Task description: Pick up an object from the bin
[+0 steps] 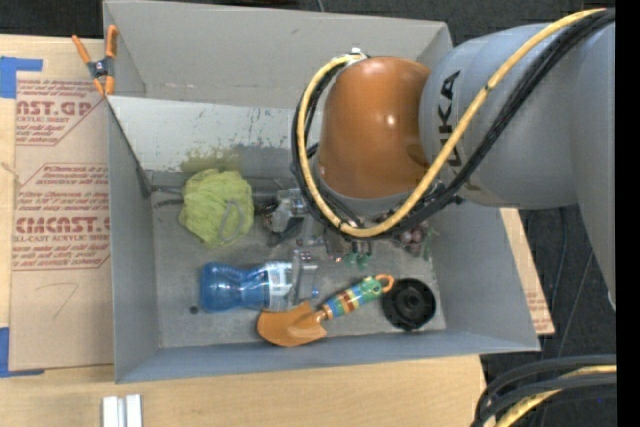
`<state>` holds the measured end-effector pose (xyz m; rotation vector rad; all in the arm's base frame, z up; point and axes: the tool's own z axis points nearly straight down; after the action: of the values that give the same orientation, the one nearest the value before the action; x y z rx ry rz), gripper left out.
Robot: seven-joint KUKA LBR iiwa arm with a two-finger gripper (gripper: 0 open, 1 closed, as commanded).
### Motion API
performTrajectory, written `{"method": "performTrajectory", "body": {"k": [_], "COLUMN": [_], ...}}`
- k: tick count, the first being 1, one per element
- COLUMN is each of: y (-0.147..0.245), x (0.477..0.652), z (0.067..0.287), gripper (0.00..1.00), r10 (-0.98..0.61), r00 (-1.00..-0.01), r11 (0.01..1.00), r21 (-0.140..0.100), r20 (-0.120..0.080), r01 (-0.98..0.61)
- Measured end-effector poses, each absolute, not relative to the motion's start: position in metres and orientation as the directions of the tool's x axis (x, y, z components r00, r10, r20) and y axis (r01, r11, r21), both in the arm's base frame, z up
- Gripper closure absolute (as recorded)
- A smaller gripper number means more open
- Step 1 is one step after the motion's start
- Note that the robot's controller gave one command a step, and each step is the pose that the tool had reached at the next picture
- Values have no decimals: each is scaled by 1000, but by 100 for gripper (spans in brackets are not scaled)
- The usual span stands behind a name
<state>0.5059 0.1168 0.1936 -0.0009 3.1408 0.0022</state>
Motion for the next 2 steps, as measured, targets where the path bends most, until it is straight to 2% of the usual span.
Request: {"method": "performTrajectory", "body": {"k": [1,2], "y": [117,133], "x": [506,519], "z": [194,144], "gripper": [0,0], "r10": [-1,-8], "r00": [-1000,-1000], "r11": [1000,1000], "r21": [1,2], "r20": [-1,2], "r01": [-1,-8]}}
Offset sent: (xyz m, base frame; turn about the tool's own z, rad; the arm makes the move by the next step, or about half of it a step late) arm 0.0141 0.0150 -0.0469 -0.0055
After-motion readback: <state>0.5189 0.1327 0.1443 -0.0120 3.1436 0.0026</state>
